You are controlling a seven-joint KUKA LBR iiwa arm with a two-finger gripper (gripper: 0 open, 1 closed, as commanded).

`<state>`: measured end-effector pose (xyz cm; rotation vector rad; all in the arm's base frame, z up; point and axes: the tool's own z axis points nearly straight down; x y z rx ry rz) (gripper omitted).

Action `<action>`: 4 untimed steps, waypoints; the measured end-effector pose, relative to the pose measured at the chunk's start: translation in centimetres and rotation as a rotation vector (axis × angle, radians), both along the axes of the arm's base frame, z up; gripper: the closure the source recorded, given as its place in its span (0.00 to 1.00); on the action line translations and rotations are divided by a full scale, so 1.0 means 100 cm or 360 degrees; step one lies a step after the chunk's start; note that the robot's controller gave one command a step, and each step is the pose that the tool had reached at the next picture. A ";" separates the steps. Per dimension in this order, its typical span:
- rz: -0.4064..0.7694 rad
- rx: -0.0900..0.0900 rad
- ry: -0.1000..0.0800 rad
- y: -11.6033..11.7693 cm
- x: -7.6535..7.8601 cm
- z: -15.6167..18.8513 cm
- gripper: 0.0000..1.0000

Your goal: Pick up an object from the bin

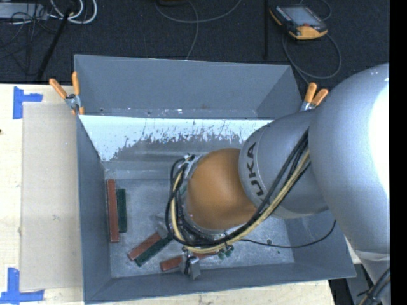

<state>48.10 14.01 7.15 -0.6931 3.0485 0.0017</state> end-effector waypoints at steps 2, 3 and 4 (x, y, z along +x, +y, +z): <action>-0.0070 -0.0008 0.0022 -0.069 0.001 0.028 0.00; -0.0028 -0.0002 -0.0010 -0.054 -0.002 0.001 0.00; -0.0032 -0.0003 0.0005 -0.053 0.001 0.002 0.00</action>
Offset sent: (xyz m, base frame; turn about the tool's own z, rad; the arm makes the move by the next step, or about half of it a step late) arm -0.0101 -0.0336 0.0285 0.0483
